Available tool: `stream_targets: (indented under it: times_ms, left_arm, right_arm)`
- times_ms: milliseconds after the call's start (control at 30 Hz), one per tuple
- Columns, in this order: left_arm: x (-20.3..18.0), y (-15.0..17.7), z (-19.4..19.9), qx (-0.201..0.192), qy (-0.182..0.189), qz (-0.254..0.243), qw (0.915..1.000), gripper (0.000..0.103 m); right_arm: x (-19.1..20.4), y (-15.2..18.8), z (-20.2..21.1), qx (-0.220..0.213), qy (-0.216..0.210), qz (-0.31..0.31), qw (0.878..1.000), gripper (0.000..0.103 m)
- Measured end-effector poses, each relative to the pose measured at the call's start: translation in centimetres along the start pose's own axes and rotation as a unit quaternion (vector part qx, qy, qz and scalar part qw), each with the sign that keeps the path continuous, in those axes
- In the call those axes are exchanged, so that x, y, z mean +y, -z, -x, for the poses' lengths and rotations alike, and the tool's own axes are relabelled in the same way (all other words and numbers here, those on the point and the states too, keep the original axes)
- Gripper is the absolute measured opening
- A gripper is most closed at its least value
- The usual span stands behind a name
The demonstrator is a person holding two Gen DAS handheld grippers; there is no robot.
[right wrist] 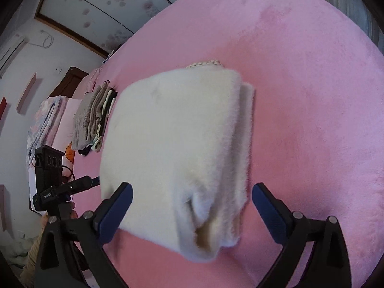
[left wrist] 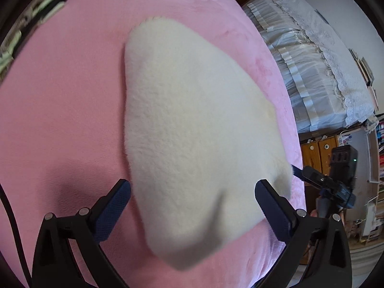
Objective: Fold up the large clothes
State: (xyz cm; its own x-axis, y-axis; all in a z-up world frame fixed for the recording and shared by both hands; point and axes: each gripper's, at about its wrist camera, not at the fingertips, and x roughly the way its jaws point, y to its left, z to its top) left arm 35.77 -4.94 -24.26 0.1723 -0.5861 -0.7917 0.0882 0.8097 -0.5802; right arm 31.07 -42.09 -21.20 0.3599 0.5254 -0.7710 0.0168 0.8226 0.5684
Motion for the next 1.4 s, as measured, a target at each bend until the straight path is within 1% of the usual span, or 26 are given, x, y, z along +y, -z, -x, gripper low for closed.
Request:
stream_targets:
  times_ms: [67,200,300,333,500,633,733,867,1000,1067,1133,1200,1233,1267,1300,1367,1400]
  left_arm:
    - [0.8,-0.2,-1.5,0.009,0.011,0.009,0.9999,0.103]
    - [1.9,-0.4,-4.3,0.018,0.019,0.015,0.9995,0.103]
    - [2.7,-0.5,-5.8,0.027,0.041,0.023,0.9985,0.103]
    - [2.8,-0.5,-6.2,0.028,0.047,0.023,0.9983,0.103]
    - [2.9,-1.1,-8.1,0.037,0.067,0.019,0.9968,0.103]
    - [3.2,-1.2,-8.7,0.049,0.074,0.016,0.9959,0.103]
    - [3.1,-1.3,-8.8,0.053,0.073,0.014,0.9958,0.103]
    - [2.8,-1.2,-8.5,0.048,0.059,0.011,0.9970,0.103]
    - [1.3,-1.5,-8.9,0.036,0.048,0.025,0.9979,0.103]
    - [1.2,-1.5,-8.8,0.032,0.043,0.021,0.9983,0.103]
    - [0.7,-1.6,-8.7,0.026,0.036,0.015,0.9989,0.103]
    - [0.0,-1.8,-8.5,0.018,0.018,0.006,0.9997,0.099]
    - [-0.5,-1.8,-8.3,0.012,0.008,0.002,0.9999,0.097]
    - [-1.0,-1.8,-8.2,0.008,-0.002,-0.002,1.0000,0.093]
    - [-1.4,-1.8,-8.1,0.004,-0.010,-0.007,0.9999,0.090]
    - [-2.1,-1.8,-7.8,-0.002,-0.024,-0.019,0.9995,0.083]
    - [-2.6,-1.8,-7.7,-0.005,-0.030,-0.024,0.9992,0.079]
  right_arm:
    - [-1.0,-0.4,-1.5,0.009,-0.008,-0.010,1.000,0.100]
    - [-2.2,-1.1,-4.6,0.032,-0.013,-0.015,0.999,0.100]
    - [-2.5,-1.5,-6.7,0.048,-0.021,-0.014,0.999,0.100]
    - [-2.6,-1.6,-7.3,0.051,-0.027,-0.012,0.998,0.103]
    - [-1.8,-2.2,-8.8,0.056,-0.037,0.010,0.998,0.103]
    - [-2.1,-2.3,-9.4,0.063,-0.044,0.001,0.997,0.103]
    - [-2.2,-2.3,-9.5,0.063,-0.050,-0.002,0.997,0.103]
    - [-2.6,-2.0,-9.3,0.056,-0.049,-0.011,0.997,0.103]
    - [-2.0,-1.8,-9.6,0.064,-0.038,-0.003,0.997,0.103]
    - [-1.0,-1.8,-9.9,0.074,-0.034,0.004,0.997,0.103]
    - [-0.4,-1.6,-10.0,0.074,-0.022,0.017,0.997,0.103]
    - [0.1,-1.3,-9.8,0.065,-0.012,0.025,0.998,0.100]
    - [0.2,-1.2,-9.6,0.058,-0.012,0.028,0.998,0.096]
    - [0.3,-1.1,-9.4,0.053,-0.014,0.030,0.998,0.088]
    - [0.4,-1.1,-9.2,0.049,-0.015,0.032,0.998,0.085]
    - [1.1,-0.8,-8.7,0.039,-0.007,0.049,0.998,0.074]
    - [1.4,-0.6,-8.4,0.035,-0.002,0.057,0.998,0.071]
